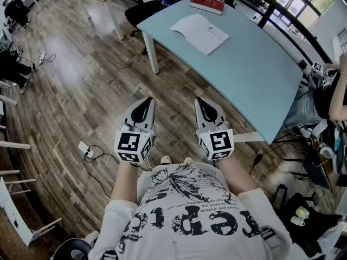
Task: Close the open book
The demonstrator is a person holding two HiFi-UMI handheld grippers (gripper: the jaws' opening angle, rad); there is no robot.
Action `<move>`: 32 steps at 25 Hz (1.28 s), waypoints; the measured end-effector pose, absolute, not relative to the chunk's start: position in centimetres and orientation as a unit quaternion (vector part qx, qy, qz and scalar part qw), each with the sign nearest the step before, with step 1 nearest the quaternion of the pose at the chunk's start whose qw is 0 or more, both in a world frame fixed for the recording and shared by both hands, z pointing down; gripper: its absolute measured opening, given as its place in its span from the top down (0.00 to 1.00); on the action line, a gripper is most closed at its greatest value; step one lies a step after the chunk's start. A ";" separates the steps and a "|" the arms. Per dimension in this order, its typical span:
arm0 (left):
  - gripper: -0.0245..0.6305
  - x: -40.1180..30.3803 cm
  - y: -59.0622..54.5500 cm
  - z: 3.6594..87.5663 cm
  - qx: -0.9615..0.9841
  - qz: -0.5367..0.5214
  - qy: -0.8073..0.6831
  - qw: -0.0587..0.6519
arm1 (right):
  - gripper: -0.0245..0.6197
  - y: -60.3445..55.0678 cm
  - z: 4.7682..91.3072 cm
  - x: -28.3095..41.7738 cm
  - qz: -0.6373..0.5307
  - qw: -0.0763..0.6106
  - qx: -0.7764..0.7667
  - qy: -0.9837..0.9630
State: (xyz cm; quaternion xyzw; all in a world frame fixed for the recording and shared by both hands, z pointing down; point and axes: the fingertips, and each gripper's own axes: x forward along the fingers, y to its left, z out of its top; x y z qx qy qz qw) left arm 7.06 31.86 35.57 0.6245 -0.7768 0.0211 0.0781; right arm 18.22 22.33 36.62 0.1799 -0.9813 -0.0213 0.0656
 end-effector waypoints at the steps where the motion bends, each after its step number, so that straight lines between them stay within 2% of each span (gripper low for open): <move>1: 0.93 6.9 32.2 35.4 0.625 0.017 -0.777 0.078 | 0.95 22.6 36.7 17.9 -0.020 0.067 0.179 -0.981; 21: 0.93 0.1 34.2 37.9 0.637 0.006 -0.764 0.103 | 0.95 23.8 39.4 12.2 0.012 0.081 0.219 -0.972; 32: 0.93 -6.0 24.4 39.9 0.638 0.017 -0.761 0.119 | 0.95 13.6 41.1 6.1 0.014 0.091 0.226 -0.970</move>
